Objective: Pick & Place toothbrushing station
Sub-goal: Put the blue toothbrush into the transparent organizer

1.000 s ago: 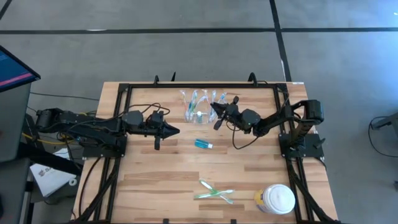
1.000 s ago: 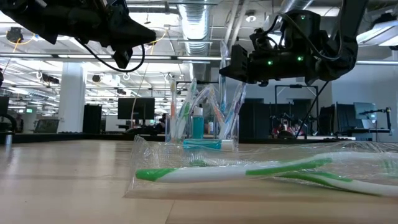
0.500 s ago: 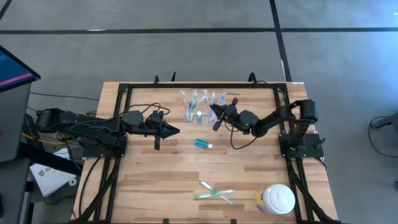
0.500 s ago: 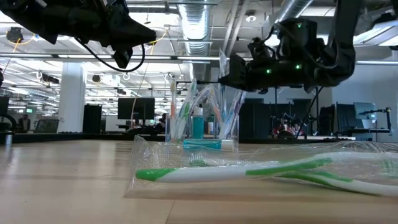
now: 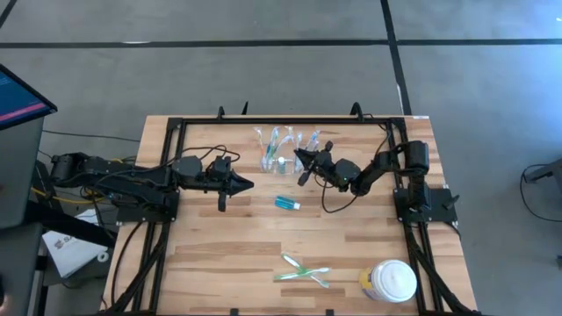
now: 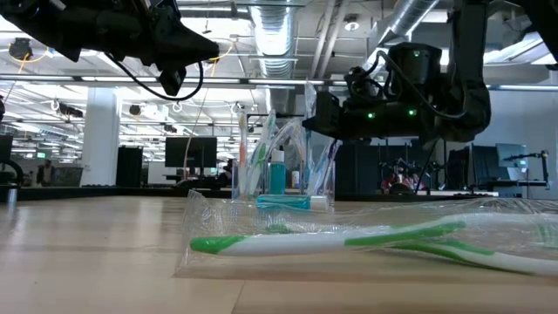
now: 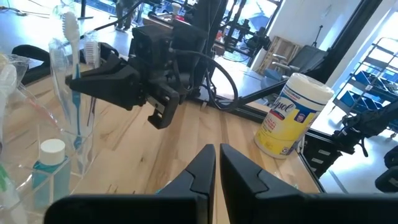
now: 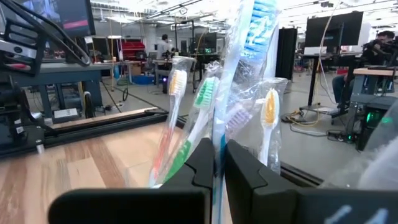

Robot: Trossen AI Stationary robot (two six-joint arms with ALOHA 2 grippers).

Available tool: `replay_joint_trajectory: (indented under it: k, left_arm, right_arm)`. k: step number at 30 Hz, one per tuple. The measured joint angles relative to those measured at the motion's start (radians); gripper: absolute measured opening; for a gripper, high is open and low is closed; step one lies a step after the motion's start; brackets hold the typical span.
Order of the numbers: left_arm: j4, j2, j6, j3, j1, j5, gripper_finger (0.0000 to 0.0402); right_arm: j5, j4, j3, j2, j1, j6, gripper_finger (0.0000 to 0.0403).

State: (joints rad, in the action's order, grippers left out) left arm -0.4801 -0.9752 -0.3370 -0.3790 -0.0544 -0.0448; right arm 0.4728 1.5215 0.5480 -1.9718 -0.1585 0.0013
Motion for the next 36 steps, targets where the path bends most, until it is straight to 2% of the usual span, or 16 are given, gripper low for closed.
replay_joint_trajectory:
  k: [13,18,22,28,36]
  left_arm:
    - [0.0,0.0,0.0,0.0,0.0,0.0,0.0017]
    - [0.0,0.0,0.0,0.0,0.0,0.0,0.0017]
    - [0.0,0.0,0.0,0.0,0.0,0.0,0.0017]
    - [0.0,0.0,0.0,0.0,0.0,0.0,0.0017]
    - [0.001,0.0,0.0,0.0,0.0,0.0,0.0017]
  right_arm:
    - [0.0,-0.062,0.0,-0.001,-0.002,0.026,0.0009]
    - [0.003,-0.046,0.017,-0.063,-0.001,0.051,0.0009]
    - [0.003,0.007,0.024,-0.108,-0.002,0.05,0.0019]
    - [0.002,0.019,0.022,-0.11,0.001,0.043,0.0046]
    - [0.0,0.021,0.022,-0.11,0.014,0.039,0.0051]
